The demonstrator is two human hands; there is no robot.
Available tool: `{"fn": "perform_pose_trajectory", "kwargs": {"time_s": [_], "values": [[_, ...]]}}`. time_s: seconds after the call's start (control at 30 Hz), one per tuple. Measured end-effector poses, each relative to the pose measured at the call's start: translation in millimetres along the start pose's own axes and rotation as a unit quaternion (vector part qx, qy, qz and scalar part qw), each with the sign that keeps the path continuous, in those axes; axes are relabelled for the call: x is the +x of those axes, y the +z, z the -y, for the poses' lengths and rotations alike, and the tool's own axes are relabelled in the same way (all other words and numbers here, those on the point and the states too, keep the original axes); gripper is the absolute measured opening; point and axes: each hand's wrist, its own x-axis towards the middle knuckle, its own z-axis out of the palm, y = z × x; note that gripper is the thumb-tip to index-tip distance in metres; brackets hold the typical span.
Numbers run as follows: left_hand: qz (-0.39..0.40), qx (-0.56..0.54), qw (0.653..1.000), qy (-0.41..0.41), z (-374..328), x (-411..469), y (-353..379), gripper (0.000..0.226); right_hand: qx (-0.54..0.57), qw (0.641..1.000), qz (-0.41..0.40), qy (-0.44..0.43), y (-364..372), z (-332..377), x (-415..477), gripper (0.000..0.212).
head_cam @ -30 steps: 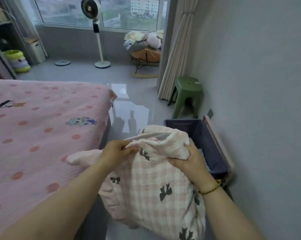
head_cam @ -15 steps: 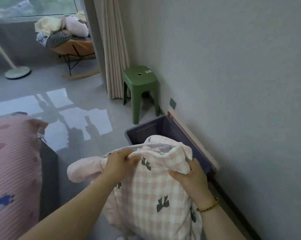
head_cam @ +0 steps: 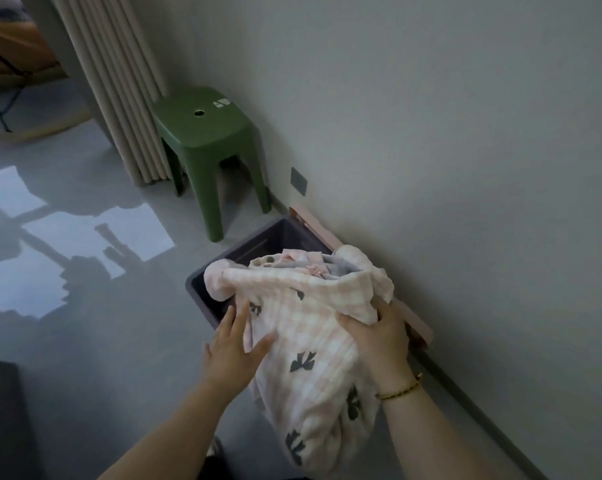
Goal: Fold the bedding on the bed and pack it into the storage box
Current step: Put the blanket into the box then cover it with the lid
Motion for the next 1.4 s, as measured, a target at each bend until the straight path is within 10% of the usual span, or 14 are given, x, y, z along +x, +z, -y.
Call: {"fn": "perform_pose_trajectory", "kwargs": {"time_s": [0.37, 0.77, 0.97, 1.03, 1.13, 1.23, 1.4], "values": [[-0.065, 0.104, 0.985, 0.122, 20, 181, 16, 0.111, 0.405, 0.899, 0.020, 0.163, 94, -99, 114, 0.035], [0.087, 0.282, 0.951, 0.091, 78, 309, 254, 0.092, 0.357, 0.864, -0.044, 0.352, 165, -321, 216, 0.038], [0.022, 0.342, 0.919, 0.196, 79, 291, 246, 0.098, 0.129, 0.915, -0.186, 0.333, 159, -317, 196, 0.068], [0.004, 0.325, 0.921, 0.217, 71, 304, 233, 0.101, -0.078, 0.962, -0.209, 0.160, 166, -297, 190, 0.072], [0.043, 0.310, 0.925, 0.216, 67, 330, 234, 0.099, -0.361, 0.921, -0.113, -0.093, 187, -294, 194, 0.063], [0.088, 0.312, 0.923, 0.208, 73, 348, 251, 0.097, -0.388, 0.919, 0.071, 0.019, 200, -317, 212, 0.061], [0.112, 0.343, 0.911, 0.199, 81, 372, 282, 0.097, -0.383, 0.912, 0.124, 0.080, 212, -348, 233, 0.061]]}}
